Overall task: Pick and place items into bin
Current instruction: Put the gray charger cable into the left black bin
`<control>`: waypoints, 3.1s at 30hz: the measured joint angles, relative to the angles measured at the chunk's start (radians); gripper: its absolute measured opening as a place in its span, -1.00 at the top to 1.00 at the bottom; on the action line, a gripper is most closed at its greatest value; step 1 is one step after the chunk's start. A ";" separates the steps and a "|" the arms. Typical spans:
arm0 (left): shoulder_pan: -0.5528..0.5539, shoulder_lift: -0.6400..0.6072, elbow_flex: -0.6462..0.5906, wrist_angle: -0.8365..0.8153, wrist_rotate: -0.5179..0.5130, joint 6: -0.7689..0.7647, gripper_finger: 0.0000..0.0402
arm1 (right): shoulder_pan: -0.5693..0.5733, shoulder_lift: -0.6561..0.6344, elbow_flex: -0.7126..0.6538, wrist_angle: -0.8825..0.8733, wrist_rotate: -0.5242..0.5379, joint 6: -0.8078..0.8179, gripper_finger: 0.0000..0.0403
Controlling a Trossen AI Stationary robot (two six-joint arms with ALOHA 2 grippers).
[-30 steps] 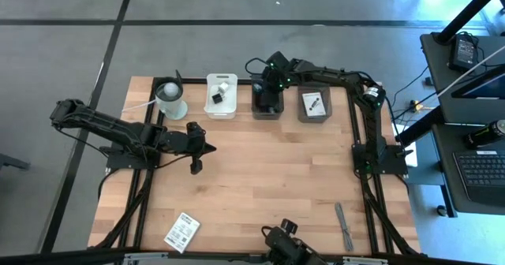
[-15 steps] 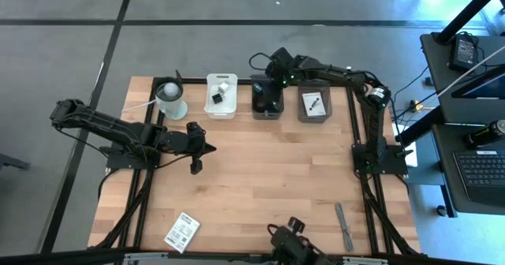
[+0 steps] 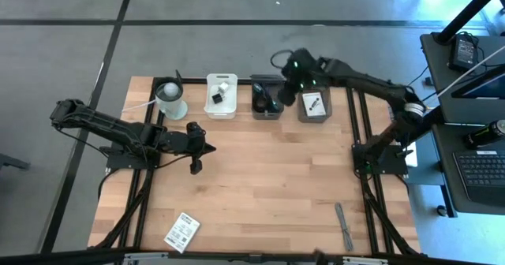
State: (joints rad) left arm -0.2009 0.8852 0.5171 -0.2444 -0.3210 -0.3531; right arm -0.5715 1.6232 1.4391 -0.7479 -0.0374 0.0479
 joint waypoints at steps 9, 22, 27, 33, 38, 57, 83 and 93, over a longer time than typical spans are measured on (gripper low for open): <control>0.000 0.000 0.000 -0.010 0.000 0.000 0.99 | 0.300 -0.287 -0.370 -0.011 0.033 0.471 0.98; 0.000 0.000 0.000 -0.024 0.003 0.020 0.99 | 0.800 -0.474 -0.562 -0.386 -0.001 1.341 0.99; 0.000 0.000 0.000 -0.024 0.033 0.078 0.99 | 0.959 -0.460 -0.561 -0.384 -0.074 1.583 0.98; 0.000 0.000 0.000 -0.026 0.035 0.088 0.99 | 1.112 -0.451 -0.567 -0.327 -0.103 1.776 0.91; 0.000 0.000 0.000 -0.029 0.059 0.087 0.99 | 1.219 -0.435 -0.613 -0.250 -0.119 1.957 0.67; 0.000 0.000 0.000 -0.048 0.080 0.087 0.99 | 1.405 -0.135 -0.699 0.166 -0.279 2.195 -0.02; 0.000 0.000 0.000 -0.044 0.078 0.087 0.99 | 1.326 -0.145 -0.705 0.173 0.213 1.929 0.94; 0.000 0.000 0.000 -0.043 0.044 0.087 0.99 | 0.900 -0.453 -0.703 0.219 0.453 1.224 0.94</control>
State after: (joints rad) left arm -0.2012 0.8852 0.5171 -0.2871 -0.2770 -0.2665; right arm 0.3284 1.1706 0.7364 -0.5292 0.4161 1.2724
